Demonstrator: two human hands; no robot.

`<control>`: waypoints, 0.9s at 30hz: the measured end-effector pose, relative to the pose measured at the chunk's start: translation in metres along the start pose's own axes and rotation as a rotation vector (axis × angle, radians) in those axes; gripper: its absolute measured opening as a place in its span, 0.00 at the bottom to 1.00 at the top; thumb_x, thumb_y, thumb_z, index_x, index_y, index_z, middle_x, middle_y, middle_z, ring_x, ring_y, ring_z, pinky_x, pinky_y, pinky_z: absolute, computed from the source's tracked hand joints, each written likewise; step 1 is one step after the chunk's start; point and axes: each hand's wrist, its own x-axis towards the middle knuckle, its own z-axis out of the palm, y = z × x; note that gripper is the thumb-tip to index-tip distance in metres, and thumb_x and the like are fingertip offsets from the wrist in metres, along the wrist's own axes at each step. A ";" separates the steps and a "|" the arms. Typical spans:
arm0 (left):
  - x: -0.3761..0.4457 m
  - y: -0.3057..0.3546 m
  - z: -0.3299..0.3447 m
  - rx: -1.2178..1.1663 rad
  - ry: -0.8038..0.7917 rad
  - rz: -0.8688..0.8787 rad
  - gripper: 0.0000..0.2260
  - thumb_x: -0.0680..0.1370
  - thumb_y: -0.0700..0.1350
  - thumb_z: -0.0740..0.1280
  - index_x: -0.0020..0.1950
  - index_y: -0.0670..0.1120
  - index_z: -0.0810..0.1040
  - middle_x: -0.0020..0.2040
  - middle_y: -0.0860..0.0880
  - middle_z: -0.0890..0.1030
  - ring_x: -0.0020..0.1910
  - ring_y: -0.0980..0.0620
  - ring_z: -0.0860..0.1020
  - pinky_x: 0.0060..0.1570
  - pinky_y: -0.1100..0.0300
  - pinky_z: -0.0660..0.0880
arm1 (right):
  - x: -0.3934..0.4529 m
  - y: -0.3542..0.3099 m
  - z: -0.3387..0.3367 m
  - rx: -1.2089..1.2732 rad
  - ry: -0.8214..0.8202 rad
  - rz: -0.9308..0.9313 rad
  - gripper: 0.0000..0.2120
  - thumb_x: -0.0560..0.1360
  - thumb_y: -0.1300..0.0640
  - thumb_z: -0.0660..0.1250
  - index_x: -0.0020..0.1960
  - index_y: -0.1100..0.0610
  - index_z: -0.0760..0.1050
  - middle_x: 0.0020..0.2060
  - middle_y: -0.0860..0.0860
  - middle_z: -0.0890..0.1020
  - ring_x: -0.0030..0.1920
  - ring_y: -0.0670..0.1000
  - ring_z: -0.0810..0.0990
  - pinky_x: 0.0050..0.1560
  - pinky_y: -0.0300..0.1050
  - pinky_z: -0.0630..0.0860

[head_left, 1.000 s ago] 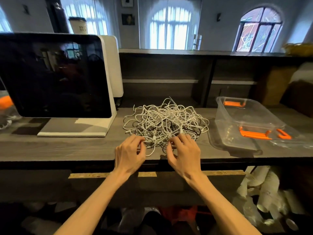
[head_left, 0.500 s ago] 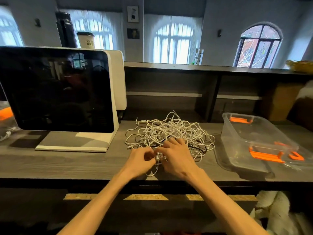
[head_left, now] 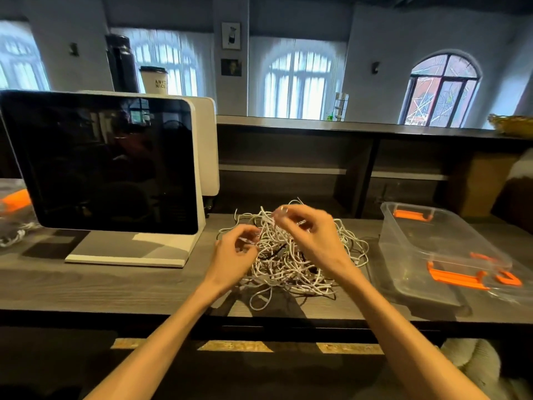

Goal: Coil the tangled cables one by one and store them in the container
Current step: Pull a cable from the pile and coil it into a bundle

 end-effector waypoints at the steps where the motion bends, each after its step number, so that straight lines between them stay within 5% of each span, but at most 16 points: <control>1: 0.003 0.009 -0.001 -0.012 0.018 0.032 0.16 0.76 0.34 0.70 0.59 0.52 0.79 0.51 0.52 0.82 0.49 0.58 0.80 0.49 0.61 0.80 | 0.008 -0.012 -0.009 0.058 0.010 0.005 0.08 0.81 0.53 0.70 0.55 0.54 0.85 0.45 0.46 0.86 0.46 0.46 0.83 0.44 0.38 0.76; 5: 0.022 0.054 -0.006 -0.011 -0.008 0.128 0.20 0.76 0.37 0.71 0.66 0.53 0.77 0.53 0.50 0.77 0.47 0.58 0.78 0.46 0.65 0.77 | 0.038 -0.044 -0.034 0.068 0.008 -0.032 0.09 0.82 0.51 0.69 0.50 0.55 0.85 0.40 0.48 0.85 0.44 0.48 0.84 0.44 0.44 0.80; 8: 0.038 0.087 -0.007 -0.048 -0.172 0.109 0.13 0.79 0.38 0.69 0.60 0.52 0.82 0.47 0.49 0.82 0.38 0.61 0.77 0.41 0.64 0.76 | 0.050 -0.058 -0.046 0.074 0.020 -0.033 0.10 0.81 0.51 0.69 0.49 0.56 0.85 0.40 0.49 0.85 0.45 0.51 0.85 0.49 0.51 0.83; 12: 0.047 0.105 -0.005 -0.116 -0.247 0.014 0.16 0.79 0.31 0.61 0.56 0.47 0.82 0.50 0.43 0.85 0.42 0.46 0.82 0.39 0.55 0.79 | 0.051 -0.066 -0.054 0.151 -0.046 0.020 0.08 0.81 0.52 0.69 0.53 0.55 0.84 0.40 0.49 0.86 0.44 0.49 0.86 0.45 0.39 0.82; 15: 0.044 0.109 -0.003 -0.147 -0.228 0.015 0.08 0.83 0.38 0.63 0.55 0.43 0.82 0.42 0.45 0.84 0.38 0.49 0.82 0.37 0.53 0.78 | 0.039 -0.058 -0.061 0.157 -0.126 0.079 0.11 0.81 0.55 0.69 0.62 0.55 0.82 0.47 0.51 0.87 0.48 0.44 0.86 0.46 0.33 0.78; 23: 0.022 0.077 0.000 0.120 -0.425 -0.039 0.09 0.81 0.48 0.68 0.51 0.44 0.85 0.41 0.49 0.84 0.37 0.58 0.80 0.31 0.68 0.73 | 0.001 0.016 -0.071 -0.430 -0.144 0.445 0.08 0.79 0.54 0.70 0.53 0.55 0.85 0.46 0.50 0.86 0.44 0.49 0.85 0.48 0.48 0.84; 27: 0.014 0.072 0.003 0.082 -0.457 -0.158 0.09 0.81 0.48 0.68 0.52 0.44 0.84 0.46 0.47 0.86 0.39 0.56 0.82 0.29 0.69 0.72 | -0.021 0.029 -0.065 -0.402 -0.208 0.475 0.06 0.79 0.56 0.71 0.53 0.56 0.85 0.46 0.50 0.85 0.43 0.45 0.82 0.40 0.37 0.79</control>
